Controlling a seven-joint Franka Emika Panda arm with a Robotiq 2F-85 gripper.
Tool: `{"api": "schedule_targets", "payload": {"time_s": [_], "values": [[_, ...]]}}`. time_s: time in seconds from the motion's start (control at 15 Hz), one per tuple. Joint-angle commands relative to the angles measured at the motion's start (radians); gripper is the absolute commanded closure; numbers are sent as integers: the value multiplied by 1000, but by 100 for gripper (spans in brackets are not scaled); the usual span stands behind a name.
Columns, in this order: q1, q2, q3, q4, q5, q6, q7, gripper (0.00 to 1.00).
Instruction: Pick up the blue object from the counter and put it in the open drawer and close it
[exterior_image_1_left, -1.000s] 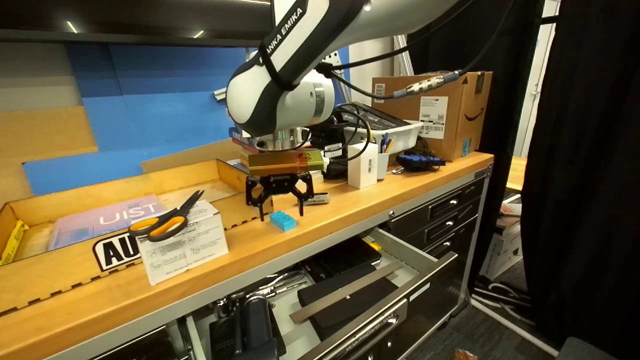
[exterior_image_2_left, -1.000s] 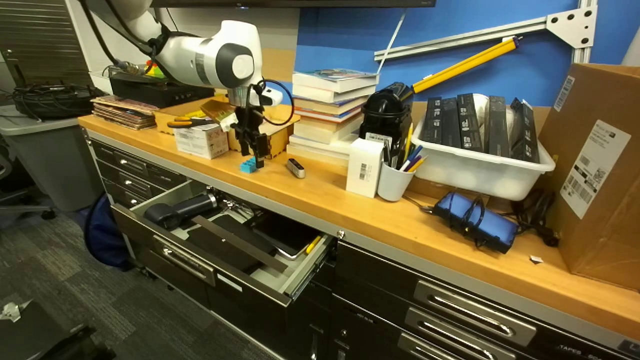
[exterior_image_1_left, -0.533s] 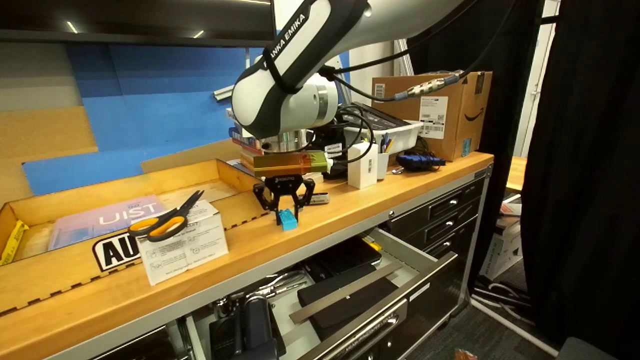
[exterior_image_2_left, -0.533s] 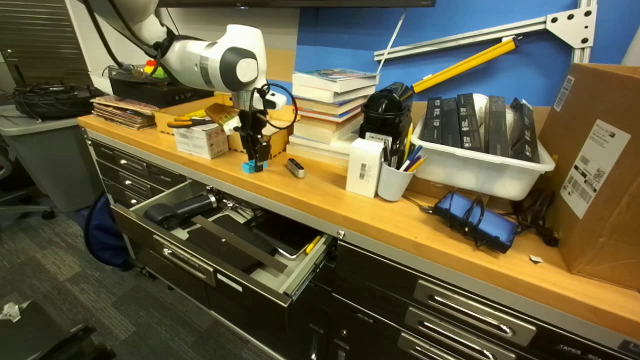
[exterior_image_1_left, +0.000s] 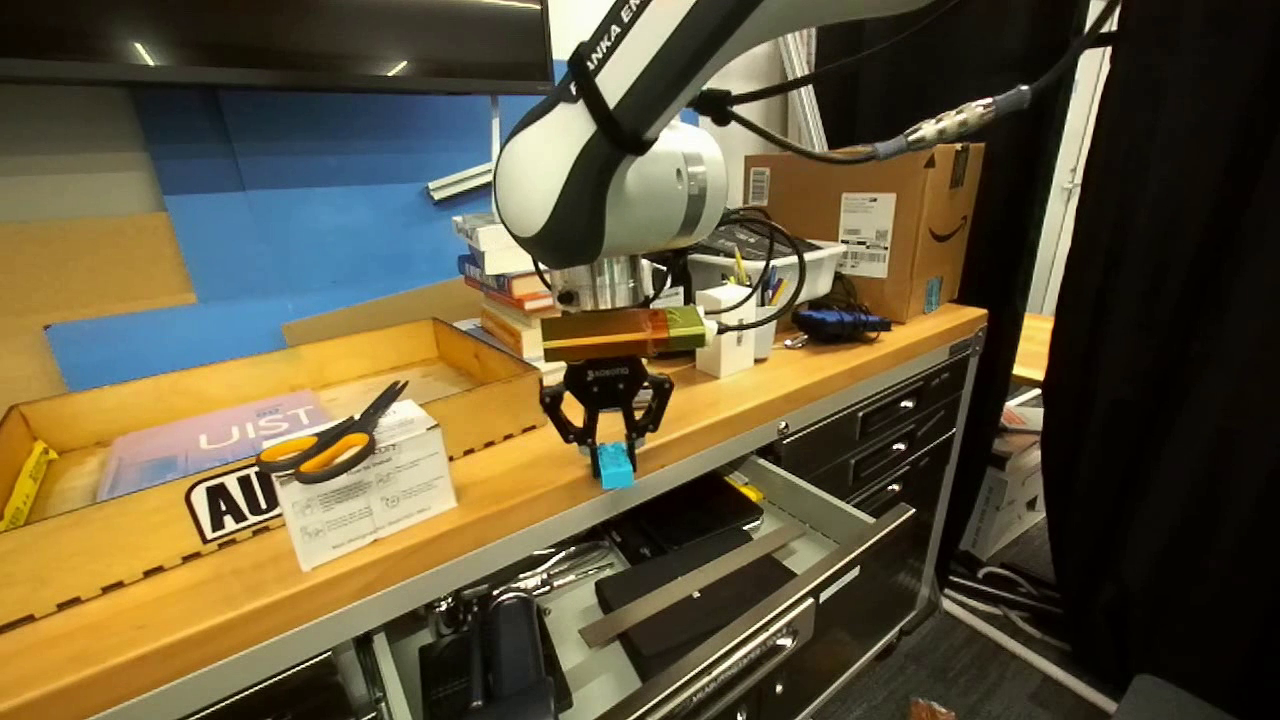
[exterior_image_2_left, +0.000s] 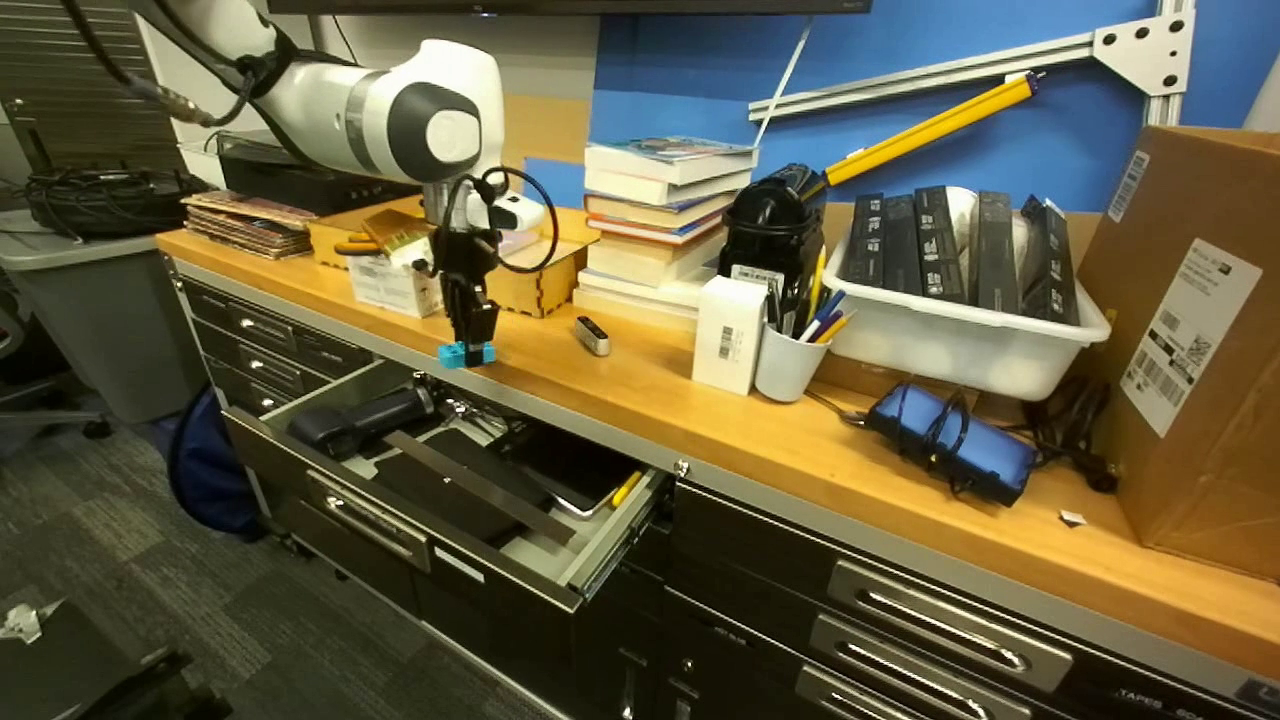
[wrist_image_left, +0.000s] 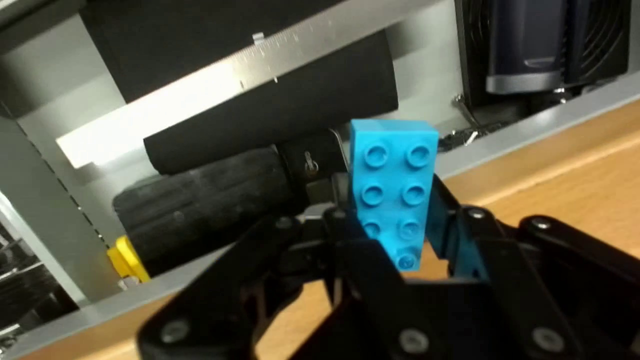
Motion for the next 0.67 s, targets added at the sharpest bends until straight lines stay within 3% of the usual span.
{"api": "schedule_targets", "payload": {"time_s": [0.0,0.4,0.47,0.53,0.6], "values": [[9,-117,6,-225,24,75,64,85],[35,-75,28,-337,18,277,200,85],[41,-70,31,-339,18,297,220,67],[44,-67,33,-344,16,309,230,39],[46,-69,37,-348,19,296,229,38]]}}
